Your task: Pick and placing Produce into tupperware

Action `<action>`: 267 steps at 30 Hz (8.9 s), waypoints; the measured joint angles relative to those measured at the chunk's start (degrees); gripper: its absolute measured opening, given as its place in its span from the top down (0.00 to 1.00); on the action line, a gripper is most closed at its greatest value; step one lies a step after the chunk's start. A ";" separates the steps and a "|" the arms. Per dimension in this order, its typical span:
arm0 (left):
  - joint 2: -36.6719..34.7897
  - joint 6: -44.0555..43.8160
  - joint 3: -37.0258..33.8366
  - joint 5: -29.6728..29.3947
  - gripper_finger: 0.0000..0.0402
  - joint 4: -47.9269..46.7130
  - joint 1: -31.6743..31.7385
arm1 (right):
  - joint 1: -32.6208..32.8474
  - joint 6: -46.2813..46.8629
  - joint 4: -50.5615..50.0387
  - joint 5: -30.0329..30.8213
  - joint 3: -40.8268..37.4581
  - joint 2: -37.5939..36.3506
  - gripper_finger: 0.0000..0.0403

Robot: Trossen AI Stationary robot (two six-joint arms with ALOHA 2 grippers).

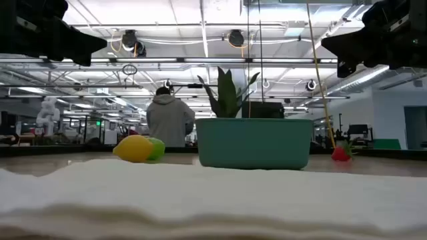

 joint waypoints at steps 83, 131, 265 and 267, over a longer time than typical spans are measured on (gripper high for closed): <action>-0.02 -0.01 0.00 -0.01 0.98 0.02 0.00 | 0.00 0.00 -0.02 0.00 0.01 0.01 1.00; 0.09 0.10 9.50 -10.61 0.98 -10.91 5.71 | 0.00 -3.00 5.53 0.26 0.00 0.18 1.00; 80.33 42.50 85.88 10.45 0.98 -72.73 22.54 | 0.00 -3.41 1.95 0.46 0.02 0.20 1.00; 80.33 41.99 85.88 10.45 0.98 -72.75 22.53 | -0.01 -3.41 1.74 0.46 0.02 0.17 1.00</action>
